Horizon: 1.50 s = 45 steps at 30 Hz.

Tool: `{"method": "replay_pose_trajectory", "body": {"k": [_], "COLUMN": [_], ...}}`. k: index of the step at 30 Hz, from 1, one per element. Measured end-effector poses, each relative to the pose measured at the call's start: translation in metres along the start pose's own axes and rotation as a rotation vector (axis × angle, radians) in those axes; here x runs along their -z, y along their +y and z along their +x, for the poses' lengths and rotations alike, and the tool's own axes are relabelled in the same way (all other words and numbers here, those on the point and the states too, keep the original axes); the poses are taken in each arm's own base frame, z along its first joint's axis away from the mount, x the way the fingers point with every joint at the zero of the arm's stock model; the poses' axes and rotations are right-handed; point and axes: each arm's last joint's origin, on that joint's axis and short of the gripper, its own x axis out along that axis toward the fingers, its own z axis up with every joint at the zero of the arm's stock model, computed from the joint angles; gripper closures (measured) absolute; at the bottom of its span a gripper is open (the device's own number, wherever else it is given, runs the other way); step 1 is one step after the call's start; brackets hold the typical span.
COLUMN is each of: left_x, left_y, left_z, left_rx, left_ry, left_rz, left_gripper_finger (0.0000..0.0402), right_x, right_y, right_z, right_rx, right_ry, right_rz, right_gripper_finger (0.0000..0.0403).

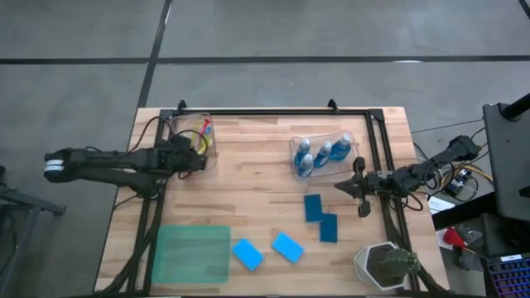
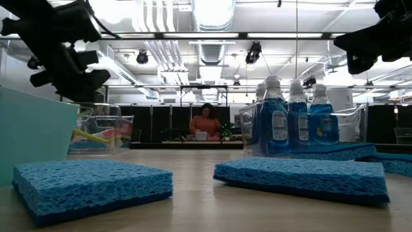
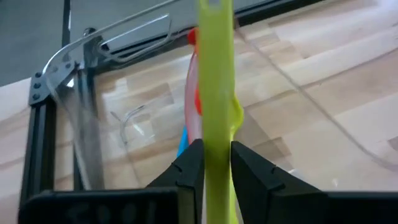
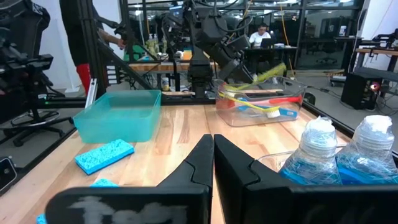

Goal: Pick & Place Kitchen Sink Supplies
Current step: Put the light green dish brush into the left transparent bin, then put the blue sponge into the green bin

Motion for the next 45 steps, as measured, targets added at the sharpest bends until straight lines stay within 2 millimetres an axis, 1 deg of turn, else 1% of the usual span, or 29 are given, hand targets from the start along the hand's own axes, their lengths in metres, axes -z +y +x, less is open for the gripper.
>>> {"method": "replay_pose_trajectory", "body": {"k": [9,11,13,16,20,23,24,26,31,33,37,41,43,45], "left_x": [-0.002,-0.005,-0.014,-0.027,-0.043,-0.045,-0.044,-0.040,-0.019,-0.010,0.003,0.006,0.007,0.010], "left_y": [-0.003,-0.007,-0.014,-0.029,-0.052,-0.066,-0.070,-0.079,-0.109,-0.122,-0.146,-0.166,-0.176,-0.187], "left_z": [0.001,-0.001,-0.005,-0.013,-0.032,-0.045,-0.047,-0.050,-0.050,-0.050,-0.053,-0.059,-0.061,-0.065], "left_rx": [0.026,0.062,0.142,0.324,0.755,1.071,1.145,1.231,1.271,1.272,1.249,1.230,1.240,1.259], "left_ry": [-0.013,-0.022,-0.052,-0.112,-0.212,-0.244,-0.235,-0.196,-0.079,-0.032,0.076,0.139,0.175,0.220], "left_rz": [-0.013,-0.029,-0.033,0.019,0.118,0.186,0.199,0.236,0.377,0.439,0.547,0.647,0.701,0.744], "left_gripper_finger": [0.0328,0.0329,0.0328,0.0327,0.0326,0.0325,0.0325,0.0325,0.0324,0.0317,0.0277,0.0229,0.0213,0.0206], "right_x": [0.000,0.000,0.000,0.000,0.000,0.000,0.000,0.000,0.000,0.000,0.000,0.000,0.000,0.000], "right_y": [0.000,0.000,0.000,0.000,0.000,0.000,0.000,0.000,0.000,0.000,0.000,0.000,0.000,0.000], "right_z": [0.000,0.000,0.000,0.000,0.000,0.000,0.000,0.000,0.000,0.000,0.000,0.000,0.000,0.000], "right_rx": [0.000,0.000,0.000,0.000,0.000,0.000,0.000,0.000,0.000,0.000,0.000,0.000,0.000,0.000], "right_ry": [0.000,0.001,0.001,0.000,0.000,0.001,0.001,0.001,0.001,0.001,0.001,0.001,0.001,0.001], "right_rz": [0.000,-0.002,0.000,-0.001,-0.001,-0.002,-0.001,-0.001,-0.002,-0.001,-0.001,-0.001,-0.002,-0.001], "right_gripper_finger": [0.0394,0.0394,0.0394,0.0394,0.0394,0.0394,0.0394,0.0394,0.0394,0.0394,0.0394,0.0394,0.0394,0.0394]}}
